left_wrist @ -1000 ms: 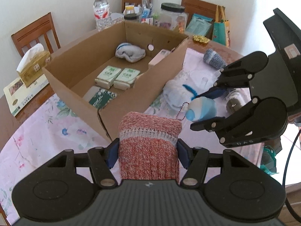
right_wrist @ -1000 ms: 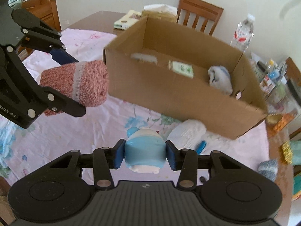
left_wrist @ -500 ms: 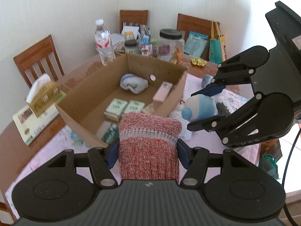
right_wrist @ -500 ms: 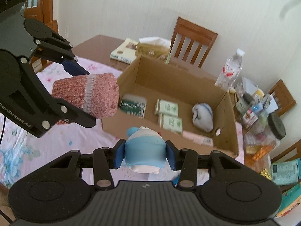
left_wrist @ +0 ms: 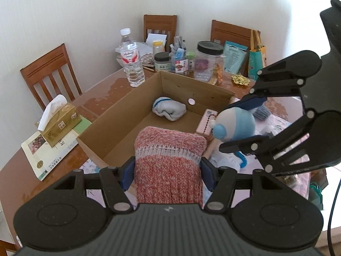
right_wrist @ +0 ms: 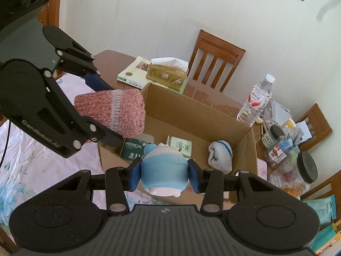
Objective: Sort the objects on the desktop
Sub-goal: 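Carry the pink sock and plush toy into the cardboard box and release both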
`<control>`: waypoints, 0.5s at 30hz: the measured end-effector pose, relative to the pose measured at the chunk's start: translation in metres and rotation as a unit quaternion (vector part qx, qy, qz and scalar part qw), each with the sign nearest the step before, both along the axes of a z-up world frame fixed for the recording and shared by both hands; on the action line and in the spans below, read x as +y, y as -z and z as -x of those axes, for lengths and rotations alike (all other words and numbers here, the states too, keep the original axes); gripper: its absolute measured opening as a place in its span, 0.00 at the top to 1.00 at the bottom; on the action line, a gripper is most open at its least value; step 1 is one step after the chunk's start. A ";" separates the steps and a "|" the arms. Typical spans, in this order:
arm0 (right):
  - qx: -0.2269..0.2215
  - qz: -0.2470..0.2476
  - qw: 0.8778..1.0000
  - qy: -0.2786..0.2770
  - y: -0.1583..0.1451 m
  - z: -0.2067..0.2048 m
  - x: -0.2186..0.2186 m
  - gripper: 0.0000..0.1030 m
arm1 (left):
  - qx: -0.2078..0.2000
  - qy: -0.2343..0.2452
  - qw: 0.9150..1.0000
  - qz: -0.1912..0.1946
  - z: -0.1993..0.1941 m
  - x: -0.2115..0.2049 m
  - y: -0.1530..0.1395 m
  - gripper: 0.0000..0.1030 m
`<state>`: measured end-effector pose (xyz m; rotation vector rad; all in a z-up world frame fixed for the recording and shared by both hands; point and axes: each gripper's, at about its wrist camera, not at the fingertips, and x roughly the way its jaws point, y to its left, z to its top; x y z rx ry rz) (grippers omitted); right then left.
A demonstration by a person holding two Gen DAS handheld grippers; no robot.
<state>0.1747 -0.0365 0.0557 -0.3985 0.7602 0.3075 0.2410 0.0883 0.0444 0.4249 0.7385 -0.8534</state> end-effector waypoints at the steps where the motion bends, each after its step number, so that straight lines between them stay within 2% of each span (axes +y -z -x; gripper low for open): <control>1: -0.001 0.000 1.000 -0.001 0.000 -0.002 0.000 0.51 | 0.000 -0.001 1.000 -0.001 -0.004 -0.001 0.000 0.40; 12: 0.005 -0.011 1.000 -0.010 0.005 -0.039 -0.003 0.51 | -0.005 -0.022 1.000 -0.005 -0.046 -0.010 0.000 0.40; 14: 0.005 -0.015 1.000 -0.011 0.006 -0.044 -0.004 0.48 | -0.003 -0.024 1.000 -0.006 -0.053 -0.012 0.001 0.40; 15: 0.002 -0.017 1.000 -0.011 0.006 -0.046 -0.004 0.41 | -0.002 -0.025 1.000 -0.007 -0.056 -0.013 0.002 0.40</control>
